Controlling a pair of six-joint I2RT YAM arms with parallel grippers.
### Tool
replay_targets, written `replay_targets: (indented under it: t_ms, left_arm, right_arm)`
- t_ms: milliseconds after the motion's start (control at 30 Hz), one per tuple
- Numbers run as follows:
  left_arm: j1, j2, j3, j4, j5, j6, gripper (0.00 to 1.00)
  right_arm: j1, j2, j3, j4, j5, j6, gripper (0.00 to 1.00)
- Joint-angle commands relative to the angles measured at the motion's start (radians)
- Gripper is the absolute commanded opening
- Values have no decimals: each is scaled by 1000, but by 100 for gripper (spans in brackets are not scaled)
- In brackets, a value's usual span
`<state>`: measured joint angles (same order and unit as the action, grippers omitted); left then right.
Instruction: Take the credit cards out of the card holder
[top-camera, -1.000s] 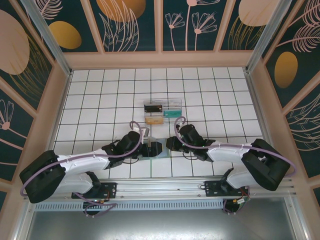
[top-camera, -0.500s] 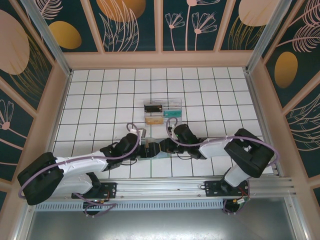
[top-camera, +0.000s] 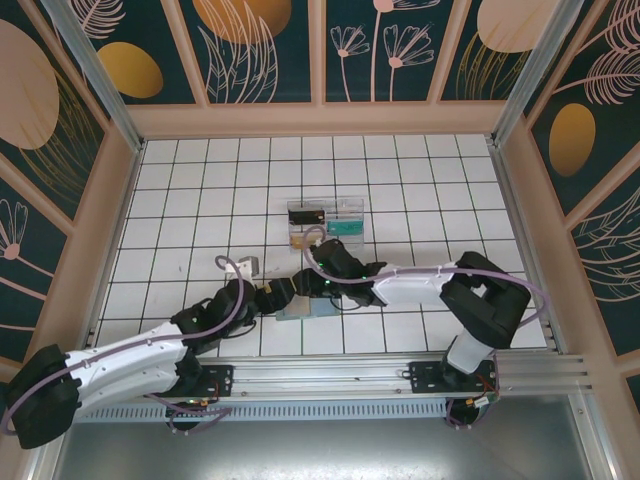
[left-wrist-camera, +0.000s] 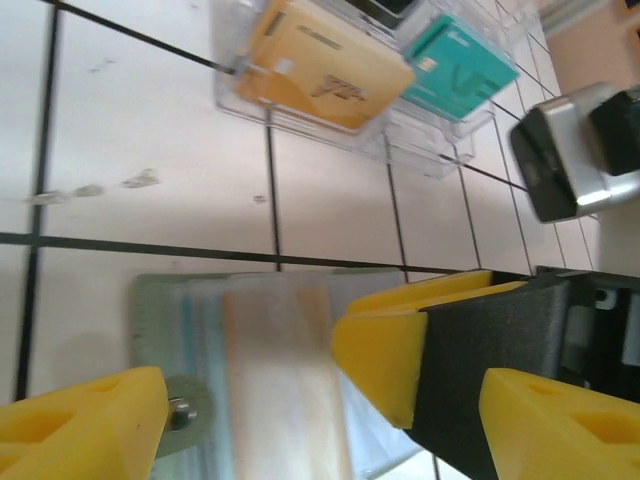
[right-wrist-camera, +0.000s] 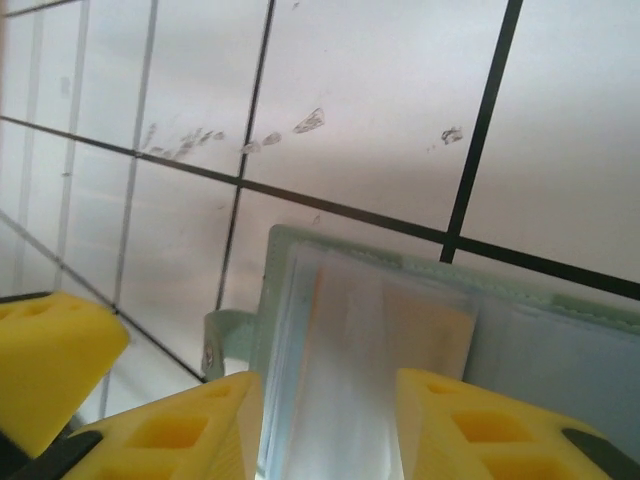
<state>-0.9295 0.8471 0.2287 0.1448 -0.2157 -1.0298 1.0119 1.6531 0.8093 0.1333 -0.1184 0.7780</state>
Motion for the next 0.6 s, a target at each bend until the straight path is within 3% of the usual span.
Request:
replay_targets:
  t_ms: [0,200,567]
  left_arm:
    - [-3,-41,-45,-29,-70,-48,81]
    - [-3,-94,-80,-26,-80,-49,83]
    - [-3,-248,-121,-92,-118,-75,84]
  right_arm:
    - [59,51,98,-248,215,-32,41]
    - [132,152,248,-423,354,-29,42]
    - [186,213,303,-492,403,-52,48]
